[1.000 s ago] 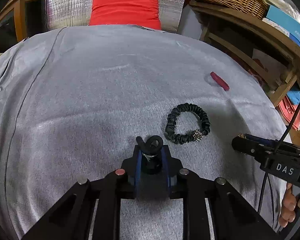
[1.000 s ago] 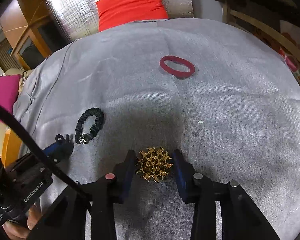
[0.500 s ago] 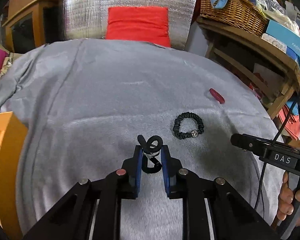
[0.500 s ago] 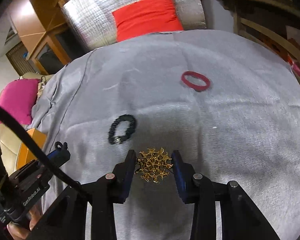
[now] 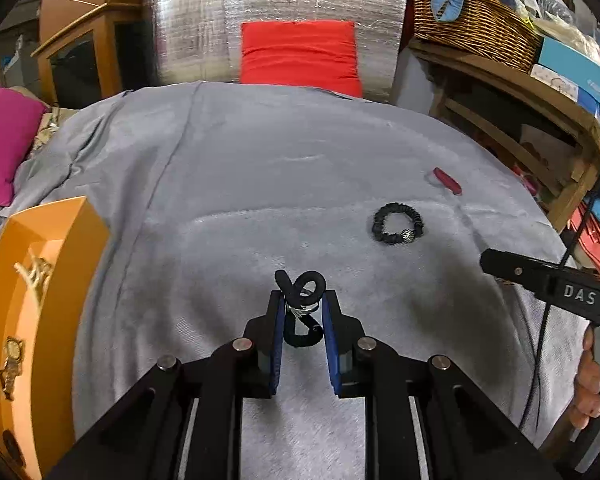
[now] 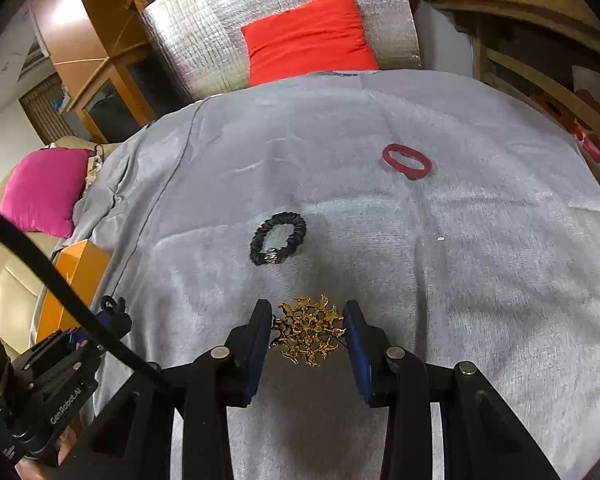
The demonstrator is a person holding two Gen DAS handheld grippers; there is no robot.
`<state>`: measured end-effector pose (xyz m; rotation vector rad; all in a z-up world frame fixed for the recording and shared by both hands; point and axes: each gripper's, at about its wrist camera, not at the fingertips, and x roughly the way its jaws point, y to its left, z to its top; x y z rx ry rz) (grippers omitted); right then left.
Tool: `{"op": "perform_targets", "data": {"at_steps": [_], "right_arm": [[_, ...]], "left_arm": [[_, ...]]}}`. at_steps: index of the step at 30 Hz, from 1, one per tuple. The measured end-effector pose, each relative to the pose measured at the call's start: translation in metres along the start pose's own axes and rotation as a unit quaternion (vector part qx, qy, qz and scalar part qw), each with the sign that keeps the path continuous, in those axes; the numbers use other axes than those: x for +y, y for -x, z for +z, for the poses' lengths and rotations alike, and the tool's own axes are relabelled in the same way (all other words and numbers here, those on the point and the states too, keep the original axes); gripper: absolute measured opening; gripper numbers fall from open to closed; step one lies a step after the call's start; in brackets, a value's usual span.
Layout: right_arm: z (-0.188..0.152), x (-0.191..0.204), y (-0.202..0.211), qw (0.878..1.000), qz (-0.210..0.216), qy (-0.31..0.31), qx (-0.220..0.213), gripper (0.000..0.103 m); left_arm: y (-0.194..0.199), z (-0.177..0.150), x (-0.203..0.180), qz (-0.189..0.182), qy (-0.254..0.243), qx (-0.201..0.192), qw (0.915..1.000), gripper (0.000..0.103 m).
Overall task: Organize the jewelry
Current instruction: 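Lift the black hair clip and gold brooch off the table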
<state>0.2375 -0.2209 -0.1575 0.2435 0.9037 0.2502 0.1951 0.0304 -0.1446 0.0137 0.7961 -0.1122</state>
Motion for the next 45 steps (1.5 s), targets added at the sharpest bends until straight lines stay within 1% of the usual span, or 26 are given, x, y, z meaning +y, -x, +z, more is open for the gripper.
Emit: {"op": "perform_targets", "data": {"at_steps": [9, 20, 32, 45], "right_arm": [[-0.007, 0.000, 0.014, 1.000, 0.003, 0.002, -0.010, 0.039], [-0.001, -0.012, 0.014, 1.000, 0.001, -0.020, -0.009, 0.039], [0.003, -0.018, 0.009, 1.000, -0.003, -0.030, -0.005, 0.039], [0.001, -0.024, 0.019, 0.999, -0.012, -0.026, -0.014, 0.039]], "left_arm": [[0.006, -0.010, -0.001, 0.033, -0.009, -0.003, 0.9994, 0.020], [0.004, -0.003, -0.009, 0.072, -0.024, -0.021, 0.9969, 0.020], [0.001, -0.001, -0.015, 0.095, -0.038, -0.029, 0.9943, 0.020], [0.013, -0.005, -0.018, 0.118, -0.047, -0.040, 0.9912, 0.020]]}}
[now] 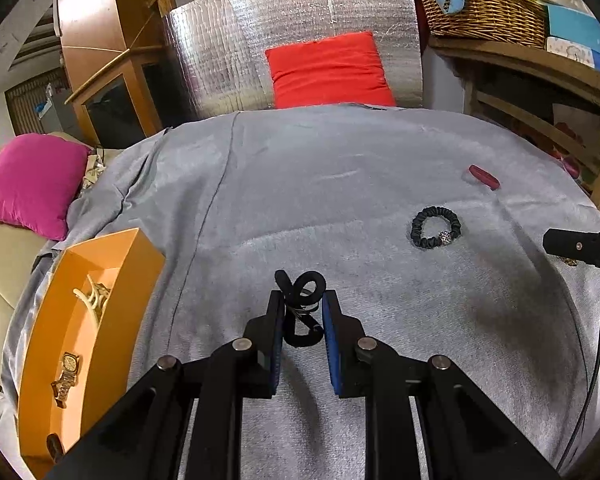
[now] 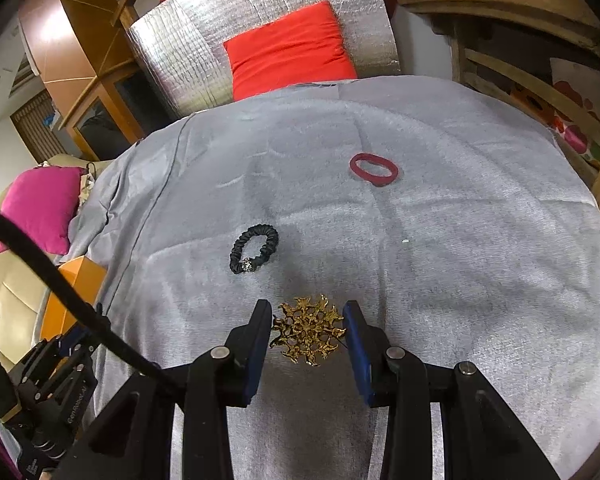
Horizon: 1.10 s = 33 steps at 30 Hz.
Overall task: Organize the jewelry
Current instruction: 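Lift the black hair clip and gold brooch off the table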
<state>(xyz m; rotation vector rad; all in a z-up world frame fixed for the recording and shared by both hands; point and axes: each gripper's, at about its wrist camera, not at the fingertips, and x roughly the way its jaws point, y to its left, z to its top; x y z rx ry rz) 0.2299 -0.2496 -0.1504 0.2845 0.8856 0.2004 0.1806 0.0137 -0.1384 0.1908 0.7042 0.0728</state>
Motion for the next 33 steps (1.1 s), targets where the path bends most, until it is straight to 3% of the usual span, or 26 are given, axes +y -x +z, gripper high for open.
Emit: {"op": "perform_targets", "data": {"at_steps": [19, 33], "right_arm": [[-0.004, 0.000, 0.008, 1.000, -0.007, 0.004, -0.008, 0.039], [-0.017, 0.023, 0.017, 0.999, -0.003, 0.032, -0.013, 0.039]], "left_arm": [[0.013, -0.014, 0.003, 0.033, -0.009, -0.002, 0.9994, 0.020], [0.016, -0.038, 0.025, 0.053, 0.005, 0.021, 0.9984, 0.020]]}}
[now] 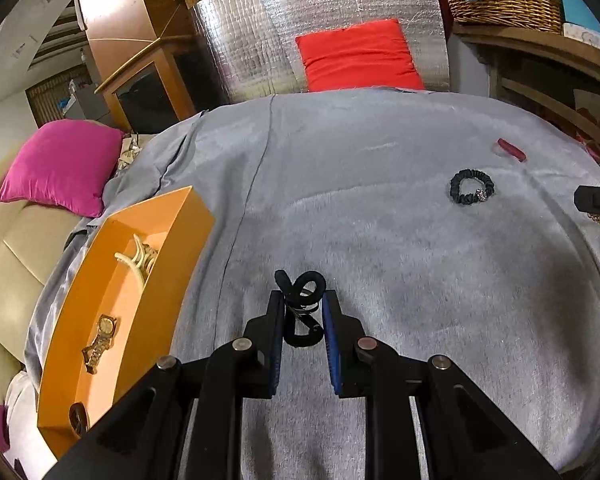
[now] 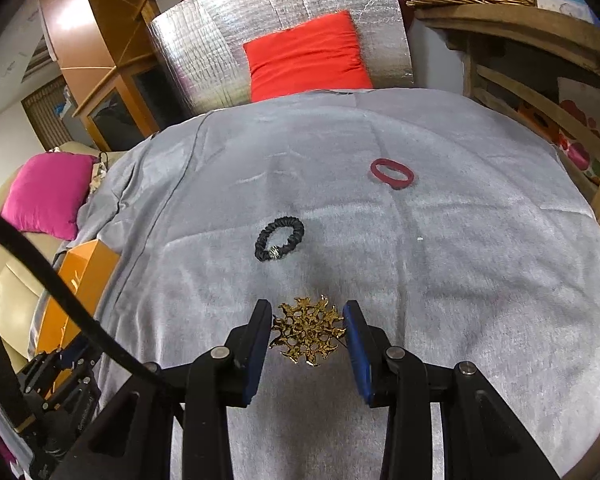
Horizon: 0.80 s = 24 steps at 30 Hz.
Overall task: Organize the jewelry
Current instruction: 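Lift the black hair clip and gold brooch off the table, then carry the clip and brooch over the orange box and open both grippers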
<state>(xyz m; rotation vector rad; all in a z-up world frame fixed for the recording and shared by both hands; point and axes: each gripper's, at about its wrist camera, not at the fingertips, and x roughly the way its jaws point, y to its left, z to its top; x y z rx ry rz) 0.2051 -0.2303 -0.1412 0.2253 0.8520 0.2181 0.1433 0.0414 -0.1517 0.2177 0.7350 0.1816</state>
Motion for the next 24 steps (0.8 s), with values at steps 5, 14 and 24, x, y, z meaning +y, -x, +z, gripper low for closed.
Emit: {"op": "perform_targets", "data": {"at_steps": [5, 14, 24], "right_arm": [[-0.005, -0.007, 0.004, 1.000, -0.011, -0.004, 0.001, 0.039], [-0.019, 0.018, 0.013, 1.000, -0.002, 0.024, -0.013, 0.039], [-0.040, 0.095, 0.007, 0.995, 0.062, 0.074, -0.020, 0.039]], "left_arm": [[0.003, -0.007, 0.002, -0.021, 0.012, 0.013, 0.9996, 0.020], [0.049, 0.002, 0.023, -0.033, 0.028, -0.025, 0.9987, 0.020], [0.087, 0.004, 0.101, 0.024, 0.076, -0.057, 0.9952, 0.020]]}}
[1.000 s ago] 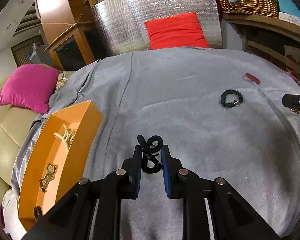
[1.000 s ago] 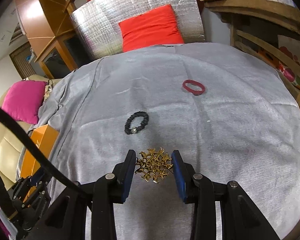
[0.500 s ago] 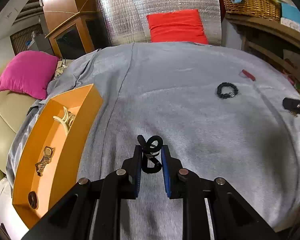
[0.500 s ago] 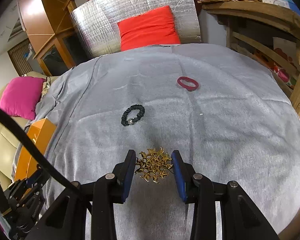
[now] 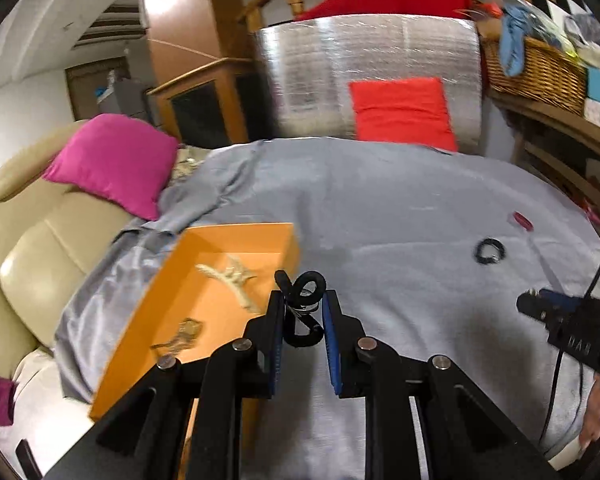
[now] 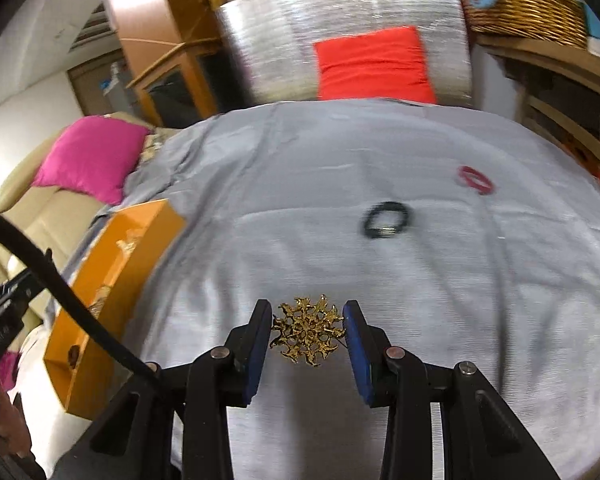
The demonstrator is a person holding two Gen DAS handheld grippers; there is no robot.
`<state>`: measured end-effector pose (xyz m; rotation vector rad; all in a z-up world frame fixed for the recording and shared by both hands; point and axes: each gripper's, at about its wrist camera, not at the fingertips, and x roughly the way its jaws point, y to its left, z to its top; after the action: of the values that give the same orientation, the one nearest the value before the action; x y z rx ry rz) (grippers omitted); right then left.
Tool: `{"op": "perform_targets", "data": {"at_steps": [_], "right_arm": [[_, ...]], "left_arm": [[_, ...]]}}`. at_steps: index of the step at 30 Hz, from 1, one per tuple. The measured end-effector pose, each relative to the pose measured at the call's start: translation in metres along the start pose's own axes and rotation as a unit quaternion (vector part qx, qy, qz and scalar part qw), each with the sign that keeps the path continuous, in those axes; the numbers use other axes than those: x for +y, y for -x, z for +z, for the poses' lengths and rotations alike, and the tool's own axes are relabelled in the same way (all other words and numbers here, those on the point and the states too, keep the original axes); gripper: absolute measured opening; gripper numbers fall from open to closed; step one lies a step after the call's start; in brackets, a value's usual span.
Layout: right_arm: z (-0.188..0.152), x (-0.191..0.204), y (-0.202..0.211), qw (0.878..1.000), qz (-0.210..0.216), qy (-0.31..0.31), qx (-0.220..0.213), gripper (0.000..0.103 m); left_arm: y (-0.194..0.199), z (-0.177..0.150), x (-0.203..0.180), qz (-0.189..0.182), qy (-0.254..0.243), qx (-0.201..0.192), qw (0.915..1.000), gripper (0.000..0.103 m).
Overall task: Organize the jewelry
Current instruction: 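Carry the clip and brooch over the orange box and open both grippers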
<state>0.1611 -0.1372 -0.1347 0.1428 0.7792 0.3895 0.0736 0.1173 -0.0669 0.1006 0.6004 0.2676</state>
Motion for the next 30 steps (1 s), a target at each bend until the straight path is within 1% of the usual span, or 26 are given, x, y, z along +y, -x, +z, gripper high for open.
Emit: {"op": "perform_targets", "data": {"at_steps": [8, 13, 17, 19, 23, 28, 30], "right_arm": [[-0.014, 0.066, -0.013, 0.997, 0.059, 0.044, -0.004, 0.039], [-0.023, 0.092, -0.022, 0.995, 0.078, 0.063, 0.007, 0.039], [-0.027, 0.106, -0.027, 0.993, 0.094, 0.067, 0.016, 0.039], [-0.026, 0.116, -0.026, 0.992, 0.108, 0.070, 0.017, 0.039], [-0.019, 0.143, -0.022, 0.987, 0.140, 0.079, 0.021, 0.039], [-0.004, 0.195, -0.031, 0.978, 0.174, 0.109, 0.034, 0.039], [0.001, 0.215, -0.038, 0.975, 0.188, 0.115, 0.043, 0.039]], "left_arm": [[0.010, 0.000, 0.058, 0.040, 0.039, -0.012, 0.9984, 0.020], [0.013, -0.001, 0.087, 0.061, 0.059, -0.019, 0.9962, 0.020], [0.009, -0.004, 0.107, 0.068, 0.076, -0.018, 0.9946, 0.020], [0.007, -0.007, 0.116, 0.069, 0.083, -0.013, 0.9941, 0.020], [-0.002, -0.016, 0.147, 0.073, 0.104, 0.001, 0.9919, 0.020], [-0.017, -0.038, 0.193, 0.072, 0.126, 0.033, 0.9888, 0.020], [-0.027, -0.050, 0.209, 0.059, 0.141, 0.053, 0.9869, 0.020]]}}
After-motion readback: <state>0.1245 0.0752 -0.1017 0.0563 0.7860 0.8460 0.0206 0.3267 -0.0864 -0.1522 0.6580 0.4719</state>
